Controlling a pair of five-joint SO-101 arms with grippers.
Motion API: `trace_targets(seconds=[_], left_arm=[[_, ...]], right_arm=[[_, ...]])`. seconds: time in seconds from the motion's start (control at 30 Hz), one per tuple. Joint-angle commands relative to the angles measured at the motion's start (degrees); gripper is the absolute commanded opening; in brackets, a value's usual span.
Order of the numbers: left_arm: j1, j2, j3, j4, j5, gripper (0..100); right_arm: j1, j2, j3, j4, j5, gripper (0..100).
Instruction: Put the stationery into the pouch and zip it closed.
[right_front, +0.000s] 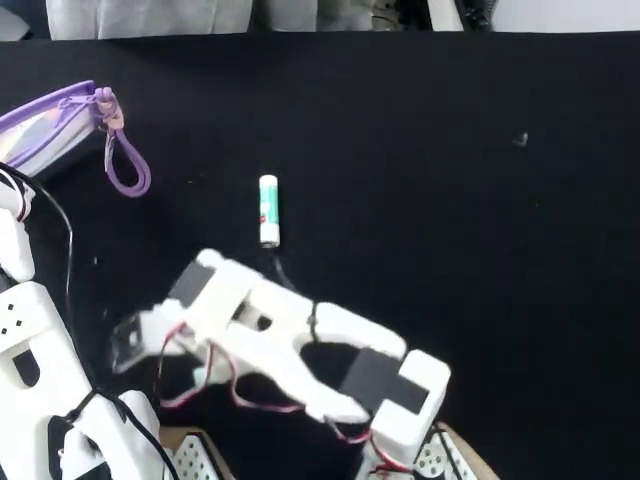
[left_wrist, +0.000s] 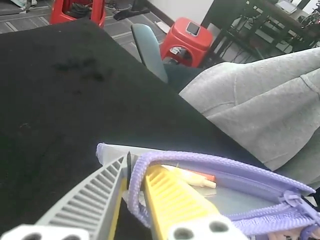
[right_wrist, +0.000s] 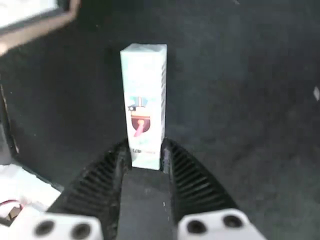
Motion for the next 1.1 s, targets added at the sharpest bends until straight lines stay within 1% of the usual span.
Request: trace_targets(seconds=[0.0,0.17,0.3,0.47,0.6,0.73,0.87,1.07], left_arm=[[-0.4,-1.1,-2.4,-0.4,0.8,3],[-0.3,-1.1,-2.4,-0.2,0.8,3],[0.2,-1.1,-1.4,-0.5,0.8,3],[4.2,-1.1,-0.2,-0.4,0.6,3],[5.6,-1.5,0.6,-0.4,0.6,3],[7.2,-1.1,0.7,-0.1,0.6,3],[8.7,-1.3,0.7,0.0,0.6,3],[12.3,-1.7,0.2,3.1,0.6,3]], right_arm=[[6.9,-0.5,-6.0,2.9,0.6,1.1],[13.2,-0.5,-13.1,6.6,0.1,1.1],[17.8,-0.5,-21.5,8.4,-5.2,1.1],[22.7,-0.5,-32.4,11.4,-9.9,1.1],[25.8,-0.5,-39.0,12.2,-14.4,1.1],[27.6,-0.5,-45.1,12.0,-18.7,1.1],[27.8,-0.5,-51.0,12.0,-23.5,1.1],[27.8,-0.5,-58.2,11.9,-28.8,1.1]])
